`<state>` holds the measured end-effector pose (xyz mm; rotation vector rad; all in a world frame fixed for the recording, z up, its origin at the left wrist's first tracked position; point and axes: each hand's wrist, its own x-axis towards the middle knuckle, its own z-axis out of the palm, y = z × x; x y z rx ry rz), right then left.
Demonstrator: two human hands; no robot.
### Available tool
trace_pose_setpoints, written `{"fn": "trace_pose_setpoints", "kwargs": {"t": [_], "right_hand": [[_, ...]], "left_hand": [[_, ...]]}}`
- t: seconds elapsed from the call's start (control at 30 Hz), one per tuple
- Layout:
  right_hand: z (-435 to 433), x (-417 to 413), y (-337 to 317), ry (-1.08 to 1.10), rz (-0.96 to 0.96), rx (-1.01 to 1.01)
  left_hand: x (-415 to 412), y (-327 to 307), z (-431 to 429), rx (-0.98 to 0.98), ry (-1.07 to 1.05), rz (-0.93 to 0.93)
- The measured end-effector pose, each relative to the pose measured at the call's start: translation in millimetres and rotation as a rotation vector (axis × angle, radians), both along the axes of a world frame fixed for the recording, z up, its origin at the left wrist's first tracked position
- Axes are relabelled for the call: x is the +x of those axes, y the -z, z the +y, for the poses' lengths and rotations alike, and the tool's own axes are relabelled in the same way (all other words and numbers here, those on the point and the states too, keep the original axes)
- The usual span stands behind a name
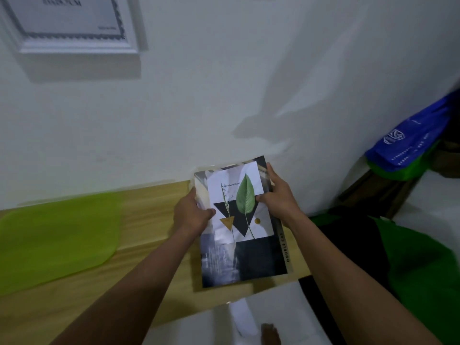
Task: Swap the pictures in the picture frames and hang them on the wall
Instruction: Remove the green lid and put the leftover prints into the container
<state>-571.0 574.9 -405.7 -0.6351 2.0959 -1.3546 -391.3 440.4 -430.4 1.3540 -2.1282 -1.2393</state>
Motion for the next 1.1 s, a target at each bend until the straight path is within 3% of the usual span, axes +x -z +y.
{"fn": "trace_pose_setpoints", "kwargs": {"t": [0.27,0.47,0.7,0.97,1.1], "right_hand": [[-55.4,-127.4,6.2,-0.281,0.067,0.141],[-115.2,-197.1,7.6,-0.608,0.243,0.282],[-179.3,-210.6,29.8,-0.923,0.393,0.379],[-219.1,-186.8,74.2,-1.234,0.585,0.448],[-219.5,-179.5,105.2,-1.265,0.645,0.433]], "left_hand": [[-73.5,38.4,17.8,0.0,-0.148,-0.043],[-80.1,71.2,3.0,-0.17,-0.006,-0.317],[-75.4,74.7,-32.9,-0.062,0.17,-0.609],[-76.6,81.0,-58.1,-0.002,0.298,-0.715],[-74.8,88.7,-63.6,0.021,0.322,-0.715]]}}
